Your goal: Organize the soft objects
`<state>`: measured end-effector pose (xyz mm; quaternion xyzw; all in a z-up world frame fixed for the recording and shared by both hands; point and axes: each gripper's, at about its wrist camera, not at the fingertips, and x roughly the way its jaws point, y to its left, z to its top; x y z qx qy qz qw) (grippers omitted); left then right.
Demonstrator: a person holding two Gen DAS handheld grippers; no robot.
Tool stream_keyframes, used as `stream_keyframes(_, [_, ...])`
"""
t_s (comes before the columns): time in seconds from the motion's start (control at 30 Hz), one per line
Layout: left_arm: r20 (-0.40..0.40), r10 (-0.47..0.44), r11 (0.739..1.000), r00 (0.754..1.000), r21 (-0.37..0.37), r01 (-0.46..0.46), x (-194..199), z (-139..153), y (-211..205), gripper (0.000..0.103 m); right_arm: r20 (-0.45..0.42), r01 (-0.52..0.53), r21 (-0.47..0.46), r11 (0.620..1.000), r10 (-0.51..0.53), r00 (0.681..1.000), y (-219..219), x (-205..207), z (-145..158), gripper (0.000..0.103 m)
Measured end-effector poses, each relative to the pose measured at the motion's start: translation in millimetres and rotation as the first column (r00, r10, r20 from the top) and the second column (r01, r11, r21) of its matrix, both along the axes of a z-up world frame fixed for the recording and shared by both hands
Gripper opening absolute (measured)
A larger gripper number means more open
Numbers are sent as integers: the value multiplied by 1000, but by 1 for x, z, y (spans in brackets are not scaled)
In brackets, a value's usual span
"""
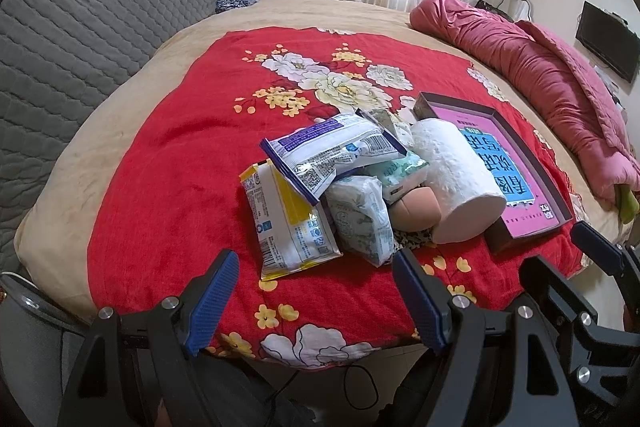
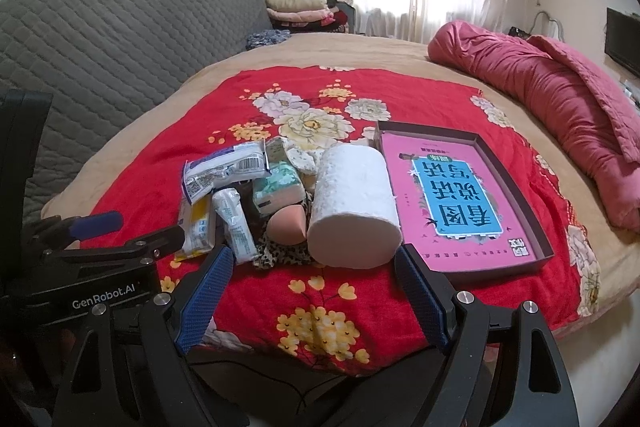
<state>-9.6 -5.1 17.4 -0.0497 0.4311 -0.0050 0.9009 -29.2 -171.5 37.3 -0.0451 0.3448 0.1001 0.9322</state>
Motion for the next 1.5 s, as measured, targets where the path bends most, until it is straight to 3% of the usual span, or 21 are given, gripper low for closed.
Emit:
stream_keyframes(0.4, [2, 15, 1000, 1000, -17, -15, 7, 0, 10, 78, -12, -49, -9, 999, 48, 999, 9, 2, -6, 84])
stream_keyframes(0.63, [16, -2, 999, 1000, -54, 3, 35, 7, 23, 78, -34, -73, -11, 997, 73, 997, 13, 10, -13, 84])
stream_keyframes(0.83, [6, -106, 991, 994, -83, 106, 69, 1, 26, 78, -70, -95, -6, 995, 94, 993, 16, 19, -23, 84])
stream_keyframes(1.13, [8, -305, 950, 952, 73, 304, 109, -8, 12, 78, -103, -115, 0, 993, 114, 988, 23, 31, -34, 84])
stream_keyframes(1.3, [-37, -358, 930, 933, 68, 360, 120, -24, 8, 78, -123, -160, -2, 987, 159, 980, 38, 41, -42, 84])
stream_keyframes(1.5, [-52, -359, 933, 932, -3, 359, 128, -38, 17, 78, -144, -208, -16, 978, 204, 968, 62, 62, -62, 84])
